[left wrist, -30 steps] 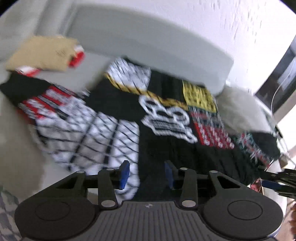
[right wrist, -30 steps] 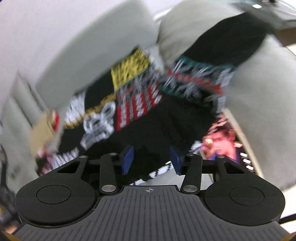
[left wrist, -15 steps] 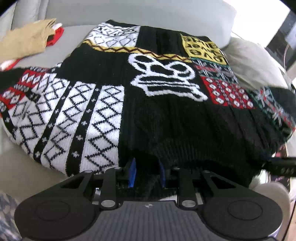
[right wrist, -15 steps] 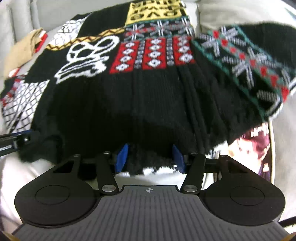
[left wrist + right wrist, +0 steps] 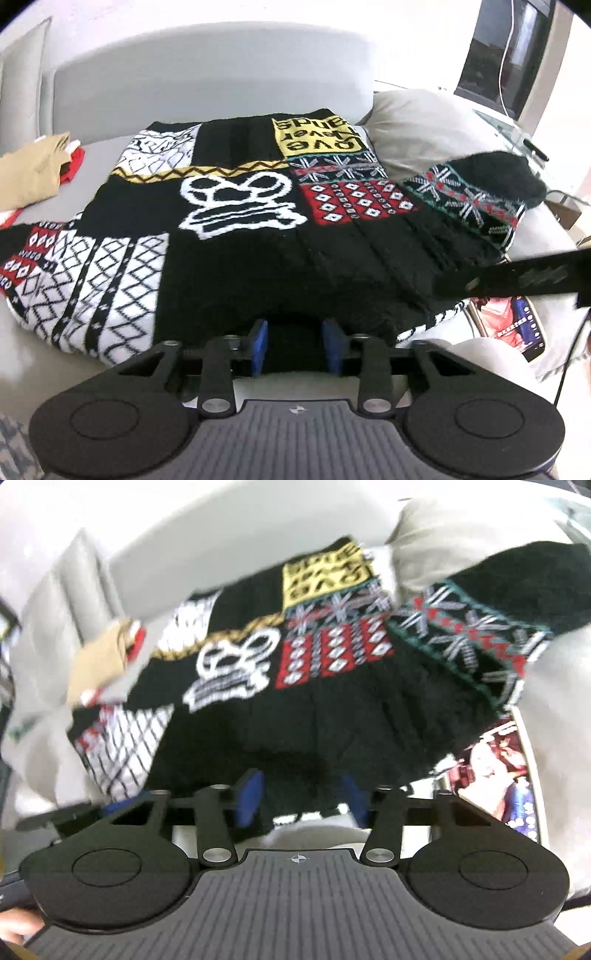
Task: Fold clothes
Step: 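Smooth the sweater hem flat with both tools side by side, then grasp the green-patterned sleeve cuff with the right tool and lift it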
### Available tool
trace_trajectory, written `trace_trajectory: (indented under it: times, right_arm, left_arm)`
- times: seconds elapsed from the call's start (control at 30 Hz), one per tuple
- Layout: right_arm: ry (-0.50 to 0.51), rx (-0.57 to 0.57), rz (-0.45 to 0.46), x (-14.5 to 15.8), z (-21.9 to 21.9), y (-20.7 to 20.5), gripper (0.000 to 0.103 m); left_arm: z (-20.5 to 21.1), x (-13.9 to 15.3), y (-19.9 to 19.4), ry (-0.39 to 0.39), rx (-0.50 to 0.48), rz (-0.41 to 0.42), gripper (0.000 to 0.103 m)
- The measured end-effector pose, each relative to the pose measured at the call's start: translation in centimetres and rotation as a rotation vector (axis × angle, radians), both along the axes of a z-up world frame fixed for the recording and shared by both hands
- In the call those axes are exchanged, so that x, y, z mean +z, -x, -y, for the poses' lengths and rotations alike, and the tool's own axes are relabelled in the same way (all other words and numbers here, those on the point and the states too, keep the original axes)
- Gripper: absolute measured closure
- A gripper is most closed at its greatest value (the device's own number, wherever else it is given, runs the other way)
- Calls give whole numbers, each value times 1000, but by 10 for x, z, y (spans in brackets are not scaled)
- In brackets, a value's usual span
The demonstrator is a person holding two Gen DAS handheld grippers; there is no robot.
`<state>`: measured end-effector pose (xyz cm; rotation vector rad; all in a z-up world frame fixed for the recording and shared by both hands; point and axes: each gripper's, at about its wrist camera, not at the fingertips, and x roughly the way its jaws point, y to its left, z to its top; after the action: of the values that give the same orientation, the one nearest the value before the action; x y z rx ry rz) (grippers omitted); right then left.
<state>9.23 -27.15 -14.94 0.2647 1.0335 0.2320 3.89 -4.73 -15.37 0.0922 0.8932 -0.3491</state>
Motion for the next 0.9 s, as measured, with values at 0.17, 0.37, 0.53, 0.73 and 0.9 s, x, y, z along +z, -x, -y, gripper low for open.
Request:
trace_trajectory:
  times: [0.17,0.37,0.53,0.73,0.9]
  right_arm:
    - [13,28,-80,-30,-23,-12,63]
    - [95,85,-117,-46,-41,-21,63]
    - [41,34,-112,-23,-26,-9,62]
    - [-135,-145,66,39,55,42,47]
    - [-241,-331,127,78,129,80,35]
  left_arm:
    - [1,-20,-7,-73,37,-53,68]
    - [-10,-37,-18,-72,69,-134,69]
    - [-11,-17,-2,-61,58,-84,71]
    - [-7,22,15,-21,8,-17,65]
    - [-5,57,23,73,-64,-34,59]
